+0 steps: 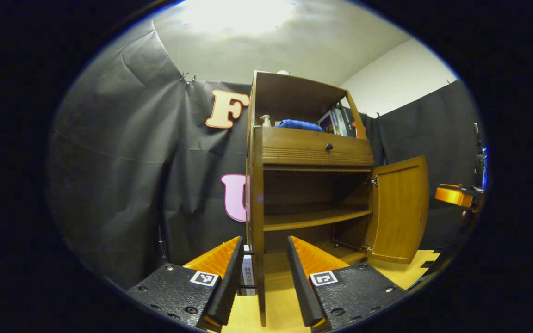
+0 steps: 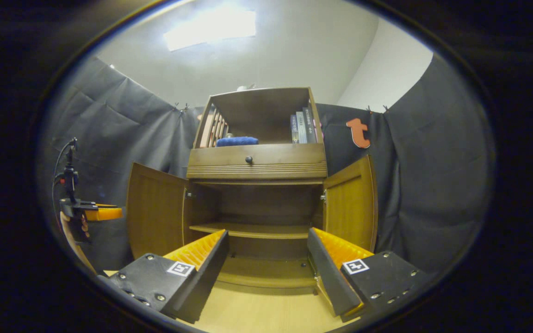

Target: Open the right door of the double-door shoe cabinet with the right hand, and open the left door with the left hand.

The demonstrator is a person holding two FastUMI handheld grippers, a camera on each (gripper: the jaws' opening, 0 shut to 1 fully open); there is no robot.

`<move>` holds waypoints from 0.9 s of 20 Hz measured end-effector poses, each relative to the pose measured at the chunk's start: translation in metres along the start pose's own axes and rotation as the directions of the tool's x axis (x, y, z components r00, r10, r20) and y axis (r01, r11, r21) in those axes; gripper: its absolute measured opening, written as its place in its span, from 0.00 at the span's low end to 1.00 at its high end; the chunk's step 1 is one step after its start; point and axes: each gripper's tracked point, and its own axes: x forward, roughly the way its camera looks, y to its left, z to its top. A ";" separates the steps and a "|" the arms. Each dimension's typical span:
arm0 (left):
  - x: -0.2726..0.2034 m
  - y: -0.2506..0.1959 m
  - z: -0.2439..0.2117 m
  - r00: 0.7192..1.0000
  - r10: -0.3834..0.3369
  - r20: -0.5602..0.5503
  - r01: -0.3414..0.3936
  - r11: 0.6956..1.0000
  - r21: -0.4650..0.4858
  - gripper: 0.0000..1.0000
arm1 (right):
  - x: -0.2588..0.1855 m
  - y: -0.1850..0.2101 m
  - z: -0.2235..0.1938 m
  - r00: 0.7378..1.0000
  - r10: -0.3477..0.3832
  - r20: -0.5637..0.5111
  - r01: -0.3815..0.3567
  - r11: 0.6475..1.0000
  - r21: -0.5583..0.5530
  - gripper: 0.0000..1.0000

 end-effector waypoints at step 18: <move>0.087 -0.105 0.021 0.995 0.092 0.046 -0.093 0.995 0.026 0.99 | 0.043 -0.020 0.054 0.993 -0.056 0.106 0.047 0.996 0.080 1.00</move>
